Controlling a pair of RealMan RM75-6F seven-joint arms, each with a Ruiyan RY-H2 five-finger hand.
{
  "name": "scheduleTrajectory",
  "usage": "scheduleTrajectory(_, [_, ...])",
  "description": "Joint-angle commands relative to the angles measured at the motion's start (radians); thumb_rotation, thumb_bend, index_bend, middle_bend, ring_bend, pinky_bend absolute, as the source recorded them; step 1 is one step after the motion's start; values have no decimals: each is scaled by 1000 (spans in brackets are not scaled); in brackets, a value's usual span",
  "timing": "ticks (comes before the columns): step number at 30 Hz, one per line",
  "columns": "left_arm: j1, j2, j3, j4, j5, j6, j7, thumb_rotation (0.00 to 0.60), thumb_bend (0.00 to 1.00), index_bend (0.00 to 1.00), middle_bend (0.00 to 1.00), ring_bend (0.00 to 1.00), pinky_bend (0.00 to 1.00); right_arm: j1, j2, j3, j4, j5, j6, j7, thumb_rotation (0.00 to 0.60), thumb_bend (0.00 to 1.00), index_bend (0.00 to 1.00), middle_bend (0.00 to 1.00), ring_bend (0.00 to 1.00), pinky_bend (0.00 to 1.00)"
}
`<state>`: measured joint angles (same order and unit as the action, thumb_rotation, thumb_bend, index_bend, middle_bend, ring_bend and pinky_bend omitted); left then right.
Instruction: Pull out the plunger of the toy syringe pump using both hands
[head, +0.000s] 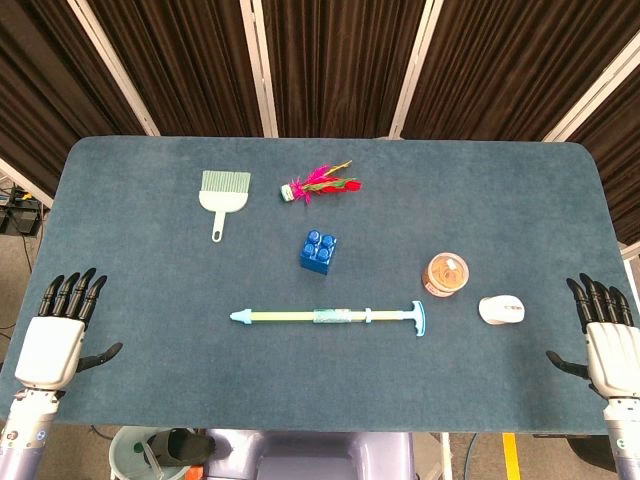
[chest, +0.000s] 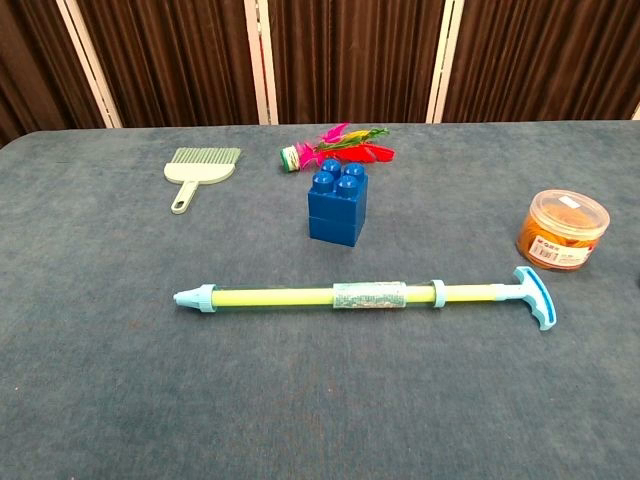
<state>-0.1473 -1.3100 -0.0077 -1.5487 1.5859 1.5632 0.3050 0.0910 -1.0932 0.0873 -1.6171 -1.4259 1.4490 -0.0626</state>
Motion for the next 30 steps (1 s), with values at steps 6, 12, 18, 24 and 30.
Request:
scheduleTrajectory(6, [-26,-85,-18,59,88,38,19,600,122,273,72,38,62,0,7,-5,-1,-6,-7,16,600,85,20,0,0,0])
scheduleTrajectory(12, [-79,-222,-54,192,115,16,76,600,276,409,73,40,62,11,-6,1,12,1,-23,17,600,85,41,0,0,0])
scheduleTrajectory(18, [-149,-332,-74,305,119,-49,48,600,293,401,71,40,62,12,-8,-6,16,1,-34,15,600,86,43,0,0,0])
scheduleTrajectory(24, [-200,-412,-74,375,122,-99,36,600,266,429,75,40,62,16,-8,-1,11,13,-44,15,600,84,42,0,0,0])
scheduleTrajectory(30, [-236,-472,-64,400,121,-145,50,600,253,438,76,40,62,21,-7,-3,16,23,-65,19,600,84,42,0,0,0])
